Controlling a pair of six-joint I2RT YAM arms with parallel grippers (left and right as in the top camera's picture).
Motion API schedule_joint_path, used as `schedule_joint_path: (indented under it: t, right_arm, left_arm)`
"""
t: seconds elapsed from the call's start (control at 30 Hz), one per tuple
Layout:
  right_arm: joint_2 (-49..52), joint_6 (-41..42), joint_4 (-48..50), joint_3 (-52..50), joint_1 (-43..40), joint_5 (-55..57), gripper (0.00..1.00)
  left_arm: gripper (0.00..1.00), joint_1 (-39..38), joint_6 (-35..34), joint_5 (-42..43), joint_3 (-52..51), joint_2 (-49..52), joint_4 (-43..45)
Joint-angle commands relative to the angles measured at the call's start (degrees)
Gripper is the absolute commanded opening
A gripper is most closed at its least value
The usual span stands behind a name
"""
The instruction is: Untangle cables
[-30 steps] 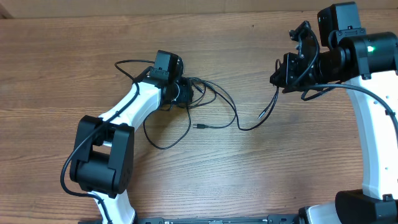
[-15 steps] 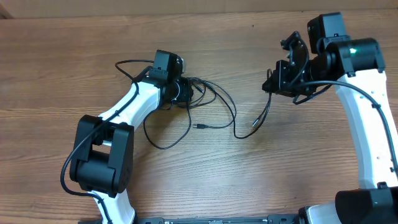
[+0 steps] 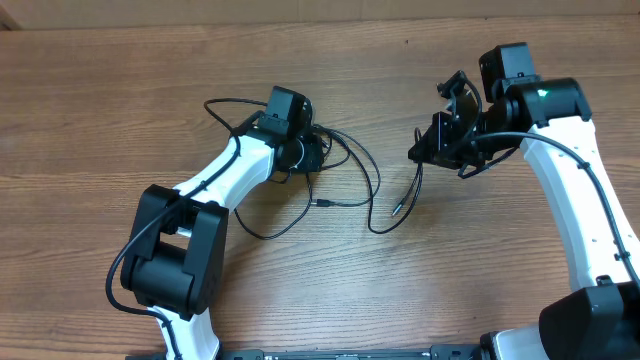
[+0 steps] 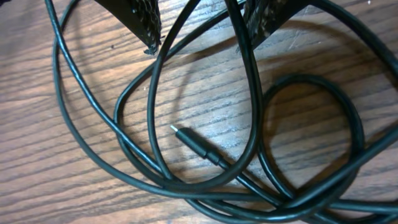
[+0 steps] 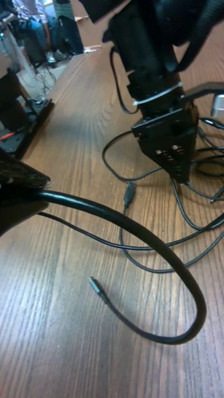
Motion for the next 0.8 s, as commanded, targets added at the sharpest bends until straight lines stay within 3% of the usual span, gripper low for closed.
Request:
schedule_joint_path:
  t: [0.0, 0.2, 0.33, 0.37, 0.47, 0.63, 0.77]
  right_arm:
    - [-0.28, -0.13, 1.92, -2.36, 0.28, -0.83, 0.04]
    - [-0.26, -0.04, 6.86, -7.3, 0.31, -2.05, 0.04]
    - [-0.26, -0.02, 9.86, -10.34, 0.59, -2.05, 0.04]
    - [-0.26, 0.04, 10.49, -11.06, 0.61, -2.05, 0.04]
    - [-0.26, 0.61, 12.0, -13.05, 0.68, -2.03, 0.04]
    - [-0.26, 1.92, 15.3, -16.31, 0.68, -2.03, 0.04]
    - [-0.26, 2.67, 16.59, -17.75, 0.76, -2.01, 0.05]
  left_arm:
    - [0.43, 0.04, 0.02, -3.8, 0.02, 1.09, -0.68]
    - [0.4, 0.04, -0.04, -5.27, -0.07, 1.11, -0.76]
    - [0.08, 0.04, -0.17, -5.4, -0.09, 1.11, -0.61]
    - [0.04, 0.04, -0.17, -5.4, -0.09, 1.11, -0.57]
    - [0.05, 0.04, -0.13, -5.4, -0.09, 1.11, -0.07]
    - [0.22, 0.28, -0.17, -5.4, -0.09, 1.11, 0.33]
    - [0.23, 0.17, -0.17, -5.4, -0.35, 1.11, 0.22]
